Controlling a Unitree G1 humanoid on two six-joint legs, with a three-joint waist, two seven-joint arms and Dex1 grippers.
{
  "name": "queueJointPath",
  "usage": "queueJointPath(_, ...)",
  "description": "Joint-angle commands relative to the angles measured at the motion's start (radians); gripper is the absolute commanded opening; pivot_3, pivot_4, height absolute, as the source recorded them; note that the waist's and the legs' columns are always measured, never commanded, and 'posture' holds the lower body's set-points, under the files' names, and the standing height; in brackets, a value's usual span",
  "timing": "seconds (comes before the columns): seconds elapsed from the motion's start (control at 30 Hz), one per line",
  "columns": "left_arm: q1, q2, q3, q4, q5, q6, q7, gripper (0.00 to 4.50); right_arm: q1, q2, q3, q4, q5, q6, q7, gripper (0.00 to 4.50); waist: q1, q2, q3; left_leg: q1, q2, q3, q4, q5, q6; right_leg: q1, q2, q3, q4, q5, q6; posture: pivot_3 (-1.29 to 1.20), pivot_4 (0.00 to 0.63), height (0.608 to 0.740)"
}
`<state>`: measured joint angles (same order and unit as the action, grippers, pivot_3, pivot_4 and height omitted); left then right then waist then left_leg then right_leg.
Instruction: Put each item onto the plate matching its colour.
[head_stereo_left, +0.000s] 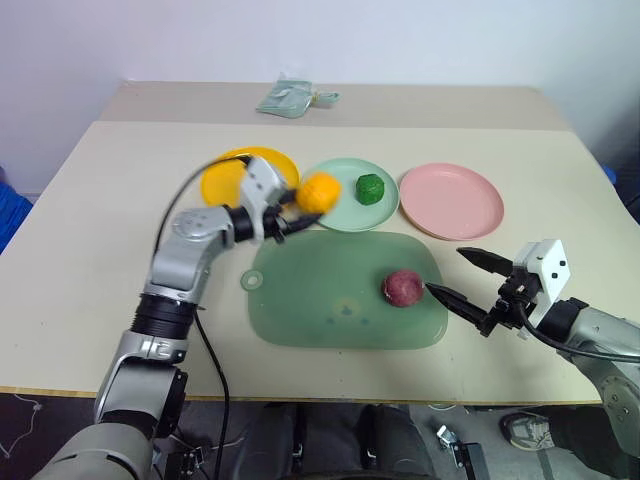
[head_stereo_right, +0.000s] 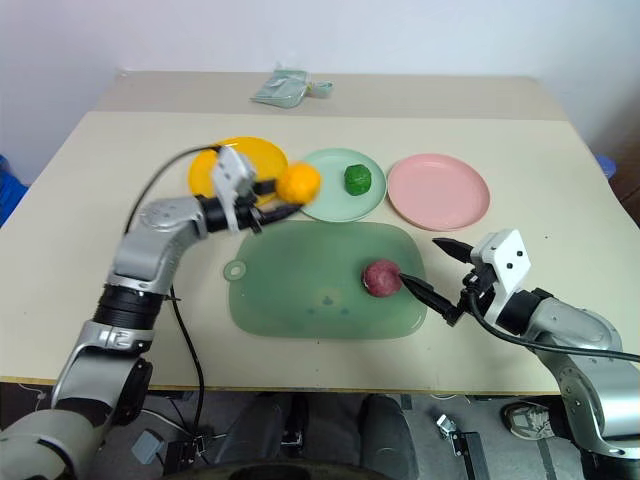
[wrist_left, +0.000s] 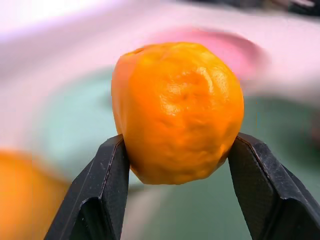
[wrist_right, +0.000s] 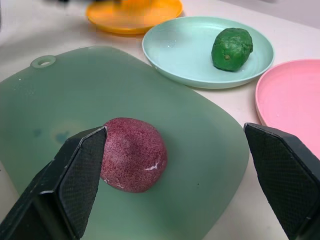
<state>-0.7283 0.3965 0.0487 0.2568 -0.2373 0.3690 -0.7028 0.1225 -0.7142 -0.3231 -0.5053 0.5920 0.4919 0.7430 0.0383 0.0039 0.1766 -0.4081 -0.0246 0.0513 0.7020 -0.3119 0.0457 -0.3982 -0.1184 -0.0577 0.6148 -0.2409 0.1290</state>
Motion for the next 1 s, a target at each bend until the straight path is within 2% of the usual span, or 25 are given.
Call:
queueJointPath(0.03, -0.068, 0.022, 0.090, 0.133, 0.045, 0.015, 0.198, 2.34, -0.030, -0.002, -0.001, -0.003, -0.002, -0.023, 0.008, 4.50, 0.000, 0.000, 0.000, 0.000, 0.000, 0.000, 0.000, 0.000, 0.000, 0.000, 0.000, 0.000, 0.000, 0.000, 0.000, 0.00, 0.150, 0.740)
queueJointPath(0.23, -0.139, 0.010, 0.086, 0.315, 0.076, -0.017, 0.260, 2.34, -0.099, -0.006, 0.010, 0.040, 0.013, 0.017, -0.003, 4.50, 0.004, -0.002, 0.001, 0.000, -0.001, 0.000, 0.000, 0.000, 0.000, 0.001, 0.000, -0.001, 0.000, 0.000, 0.000, 0.00, 0.150, 0.740)
queueJointPath(0.37, -0.159, 0.009, 0.083, 0.371, 0.086, -0.060, 0.251, 4.25, -0.102, -0.026, 0.009, 0.032, 0.046, 0.055, 0.030, 4.50, 0.000, -0.002, 0.001, -0.001, -0.001, 0.000, 0.000, 0.000, 0.000, 0.000, 0.000, -0.001, 0.000, 0.000, 0.000, 0.00, 0.150, 0.740)
queueJointPath(0.4, -0.160, 0.010, 0.083, 0.372, 0.090, -0.068, 0.257, 4.48, -0.098, -0.030, 0.009, 0.024, 0.051, 0.062, 0.033, 4.50, -0.001, -0.002, 0.001, -0.001, -0.001, 0.000, -0.001, 0.000, 0.000, 0.000, 0.000, -0.001, 0.001, 0.000, 0.000, 0.00, 0.150, 0.740)
queueJointPath(0.53, -0.112, 0.047, 0.079, 0.274, 0.082, -0.118, 0.192, 4.48, -0.091, -0.036, 0.036, -0.030, 0.031, 0.073, 0.029, 4.50, -0.004, -0.002, 0.001, -0.001, 0.000, 0.001, -0.001, 0.000, -0.001, 0.000, 0.000, -0.001, 0.001, 0.000, 0.000, 0.00, 0.150, 0.740)
queueJointPath(0.63, 0.003, 0.088, 0.084, 0.053, -0.001, -0.158, 0.033, 4.48, -0.117, -0.018, 0.106, -0.055, -0.012, 0.072, -0.006, 4.50, -0.017, -0.002, 0.001, 0.000, 0.000, 0.001, -0.002, 0.001, -0.001, -0.001, 0.000, -0.001, 0.000, 0.000, 0.000, 0.00, 0.150, 0.740)
queueJointPath(0.77, 0.217, 0.173, -0.033, -0.284, -0.110, -0.081, -0.240, 4.48, -0.140, -0.014, 0.200, -0.014, -0.076, 0.081, -0.027, 4.50, -0.026, -0.002, 0.001, 0.000, 0.000, 0.000, -0.002, 0.001, -0.002, -0.001, -0.001, -0.001, -0.001, 0.000, 0.000, 0.00, 0.150, 0.740)
queueJointPath(0.93, 0.391, 0.250, -0.171, -0.515, -0.171, 0.006, -0.400, 4.48, -0.167, -0.008, 0.289, 0.045, -0.149, 0.070, -0.034, 4.50, -0.026, -0.001, 0.001, 0.000, 0.000, 0.000, -0.002, 0.001, -0.003, 0.000, -0.001, 0.000, -0.001, 0.000, 0.000, 0.00, 0.150, 0.740)
queueJointPath(1.0, 0.421, 0.249, -0.193, -0.555, -0.177, 0.017, -0.407, 4.50, -0.174, -0.006, 0.294, 0.066, -0.163, 0.059, -0.031, 3.93, -0.025, -0.001, 0.001, 0.000, 0.000, 0.000, -0.002, 0.001, -0.003, -0.001, -0.001, 0.000, -0.001, 0.000, 0.000, 0.00, 0.150, 0.740)
